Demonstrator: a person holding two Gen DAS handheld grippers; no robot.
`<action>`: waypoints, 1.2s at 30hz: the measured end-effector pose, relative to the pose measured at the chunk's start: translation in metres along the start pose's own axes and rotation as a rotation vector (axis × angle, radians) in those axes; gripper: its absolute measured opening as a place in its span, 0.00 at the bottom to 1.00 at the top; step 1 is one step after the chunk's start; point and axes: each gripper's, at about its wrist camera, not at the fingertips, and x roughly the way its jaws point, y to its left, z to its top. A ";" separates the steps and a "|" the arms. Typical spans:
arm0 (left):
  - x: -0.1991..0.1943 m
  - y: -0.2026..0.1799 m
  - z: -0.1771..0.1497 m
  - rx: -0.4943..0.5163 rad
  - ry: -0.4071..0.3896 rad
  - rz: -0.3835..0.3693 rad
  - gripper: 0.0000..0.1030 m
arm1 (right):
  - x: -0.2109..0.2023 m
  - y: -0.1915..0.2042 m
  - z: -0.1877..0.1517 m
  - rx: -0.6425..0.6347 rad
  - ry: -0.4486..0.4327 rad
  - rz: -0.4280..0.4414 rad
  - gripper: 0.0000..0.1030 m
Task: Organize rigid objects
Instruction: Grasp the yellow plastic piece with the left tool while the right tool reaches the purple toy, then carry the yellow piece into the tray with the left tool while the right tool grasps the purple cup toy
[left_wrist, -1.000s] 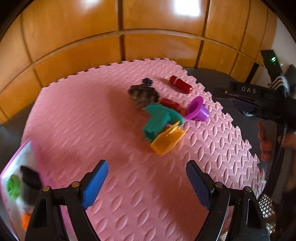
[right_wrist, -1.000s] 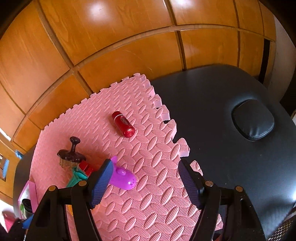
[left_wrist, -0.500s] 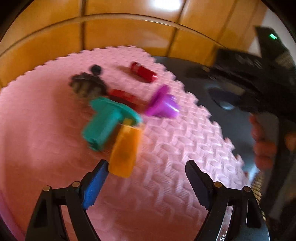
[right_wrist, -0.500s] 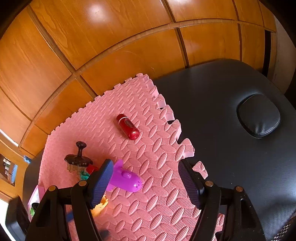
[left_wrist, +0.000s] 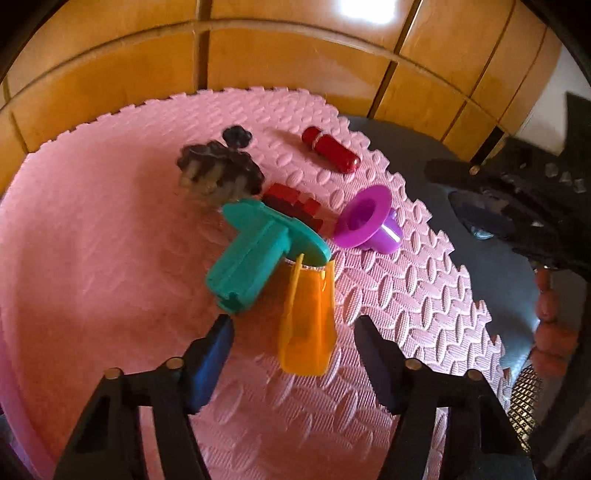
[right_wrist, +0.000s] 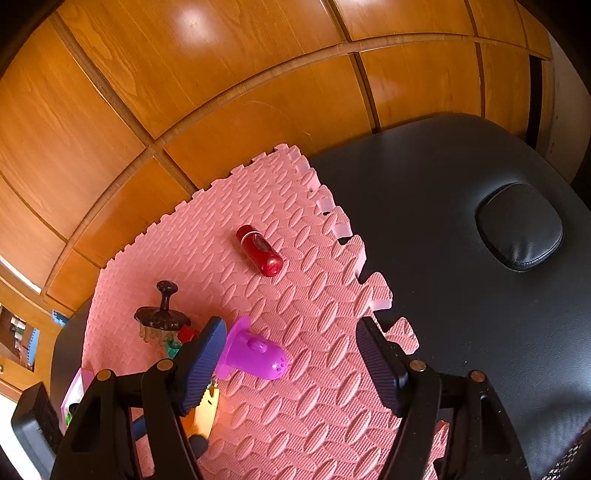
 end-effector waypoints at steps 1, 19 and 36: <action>0.002 -0.003 0.001 0.005 -0.010 0.015 0.62 | 0.000 0.000 0.000 0.000 -0.001 0.001 0.71; -0.006 0.009 -0.016 0.005 -0.013 0.106 0.25 | 0.007 0.002 -0.001 -0.023 0.026 0.024 0.71; -0.020 0.016 -0.044 0.023 -0.053 0.093 0.25 | 0.037 0.035 -0.014 -0.206 0.103 0.045 0.76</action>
